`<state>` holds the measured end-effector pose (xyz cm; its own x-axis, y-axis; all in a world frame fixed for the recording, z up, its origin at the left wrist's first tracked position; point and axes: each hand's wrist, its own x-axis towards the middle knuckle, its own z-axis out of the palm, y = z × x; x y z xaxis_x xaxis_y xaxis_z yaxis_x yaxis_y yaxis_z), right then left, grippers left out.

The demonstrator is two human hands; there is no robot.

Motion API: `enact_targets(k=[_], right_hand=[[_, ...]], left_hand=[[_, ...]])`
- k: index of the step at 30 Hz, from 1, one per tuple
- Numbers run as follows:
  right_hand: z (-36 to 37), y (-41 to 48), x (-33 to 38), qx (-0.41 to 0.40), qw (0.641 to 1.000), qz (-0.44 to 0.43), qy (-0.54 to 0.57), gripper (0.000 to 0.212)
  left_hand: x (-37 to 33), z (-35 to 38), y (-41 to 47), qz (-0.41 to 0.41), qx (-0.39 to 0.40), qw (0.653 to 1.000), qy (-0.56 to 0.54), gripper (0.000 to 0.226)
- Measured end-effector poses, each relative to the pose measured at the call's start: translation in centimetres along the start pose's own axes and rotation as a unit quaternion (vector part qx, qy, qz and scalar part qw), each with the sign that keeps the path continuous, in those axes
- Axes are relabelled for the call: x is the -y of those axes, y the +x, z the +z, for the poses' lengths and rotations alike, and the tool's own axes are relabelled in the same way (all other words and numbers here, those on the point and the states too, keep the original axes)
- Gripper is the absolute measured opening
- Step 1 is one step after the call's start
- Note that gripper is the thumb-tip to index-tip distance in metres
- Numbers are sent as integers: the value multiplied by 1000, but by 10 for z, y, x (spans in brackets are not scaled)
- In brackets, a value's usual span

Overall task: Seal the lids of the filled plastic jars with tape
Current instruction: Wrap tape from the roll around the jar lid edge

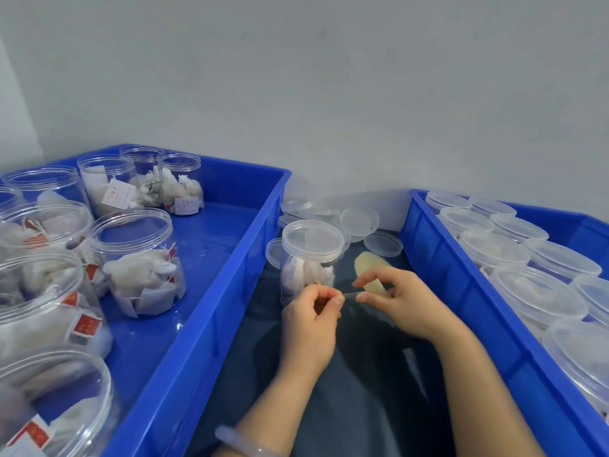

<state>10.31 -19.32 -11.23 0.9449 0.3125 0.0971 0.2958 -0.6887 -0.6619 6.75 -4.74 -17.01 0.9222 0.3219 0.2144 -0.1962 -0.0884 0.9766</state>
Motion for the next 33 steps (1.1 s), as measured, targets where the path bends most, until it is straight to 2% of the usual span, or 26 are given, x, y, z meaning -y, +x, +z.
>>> enact_targets(k=[2,5,7,10,11,12,14,16,18,22,24,33], right_hand=[[-1,1,0,19,1000,4,2,3],[0,-2,2,19,1000,11,16,6],[-2,-2,4,-11,999,19,29,7],[-4,0,8,-70,997,12,43,8],[-4,1,10,-83,996,6,42,6],[-4,1,13,-87,995,3,40,4],[0,2,19,-80,996,3,36,3],[6,3,24,-76,996,-2,37,4],[10,6,27,-78,996,-13,44,6],[16,12,27,-97,994,-7,58,2],[19,13,27,-115,991,-5,72,7],[21,16,23,-176,981,-2,79,18]], left_hand=[[0,1,2,-8,-8,1000,6,23],[-1,0,0,1,-11,1000,13,23],[-4,0,-4,80,-50,995,44,22],[-17,-9,3,261,-178,945,88,18],[-20,-12,9,292,-201,930,101,35],[-21,-15,17,299,-190,929,104,56],[-21,-15,29,259,-90,955,111,92],[-16,-11,34,223,-4,967,123,105],[-9,-10,39,212,11,971,112,101],[-3,-11,45,230,-18,969,92,74],[-2,-12,46,240,-23,966,92,66],[2,-12,50,248,-20,965,81,62]])
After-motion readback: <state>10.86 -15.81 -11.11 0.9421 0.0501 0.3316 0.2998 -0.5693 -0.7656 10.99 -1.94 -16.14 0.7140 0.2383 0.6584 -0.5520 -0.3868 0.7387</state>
